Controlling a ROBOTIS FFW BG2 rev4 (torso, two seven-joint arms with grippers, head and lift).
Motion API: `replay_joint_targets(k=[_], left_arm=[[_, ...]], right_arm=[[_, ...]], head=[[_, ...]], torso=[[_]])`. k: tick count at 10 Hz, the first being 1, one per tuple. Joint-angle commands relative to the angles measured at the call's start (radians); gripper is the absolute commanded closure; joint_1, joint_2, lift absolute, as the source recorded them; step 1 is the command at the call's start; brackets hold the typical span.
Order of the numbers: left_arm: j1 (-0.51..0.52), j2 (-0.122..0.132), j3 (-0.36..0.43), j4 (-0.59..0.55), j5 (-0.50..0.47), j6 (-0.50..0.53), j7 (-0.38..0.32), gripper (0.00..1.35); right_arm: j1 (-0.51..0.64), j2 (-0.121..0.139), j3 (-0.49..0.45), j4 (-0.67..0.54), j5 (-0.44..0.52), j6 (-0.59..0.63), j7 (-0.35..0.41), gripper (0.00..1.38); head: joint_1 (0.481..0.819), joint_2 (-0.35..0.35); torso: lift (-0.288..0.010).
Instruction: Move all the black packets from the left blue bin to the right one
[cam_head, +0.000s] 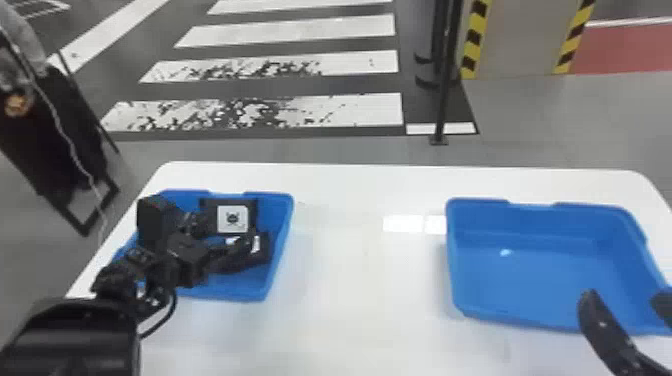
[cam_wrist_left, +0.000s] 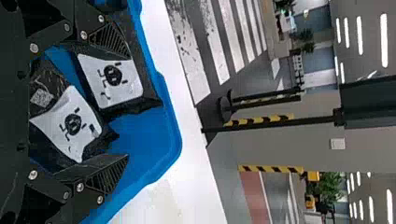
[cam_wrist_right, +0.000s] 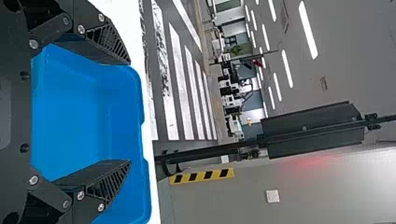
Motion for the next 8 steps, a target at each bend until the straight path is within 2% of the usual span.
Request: replay_joint_targets(k=[1,2,5,7,8], left_arm=[[-0.004,-0.003,-0.012,0.017,-0.016,0.052,-0.003,0.38],[-0.012,-0.002,-0.022,0.017,-0.041,0.097,-0.009,0.38],[-0.071,0.029,-0.054,0.069,-0.071,0.16,-0.054,0.37],[-0.073,0.029,-0.058,0.069,-0.081,0.276,-0.064,0.38],[-0.085,0.031,-0.072,0.069,-0.111,0.332,-0.08,0.54]], right_arm=[[0.002,0.0,0.0,0.003,-0.006,0.0,0.0,0.3],[0.002,0.0,0.0,0.003,-0.006,0.0,0.0,0.3],[-0.001,0.0,0.004,0.008,-0.01,0.0,0.002,0.3],[-0.001,0.0,0.004,0.01,-0.014,0.0,0.003,0.3],[-0.003,0.0,0.006,0.01,-0.014,0.0,0.003,0.3]], head=[[0.695,0.111],[0.695,0.107],[0.695,0.112],[0.695,0.113],[0.695,0.118]], torso=[[-0.15],[-0.15],[-0.15],[-0.15],[-0.15]])
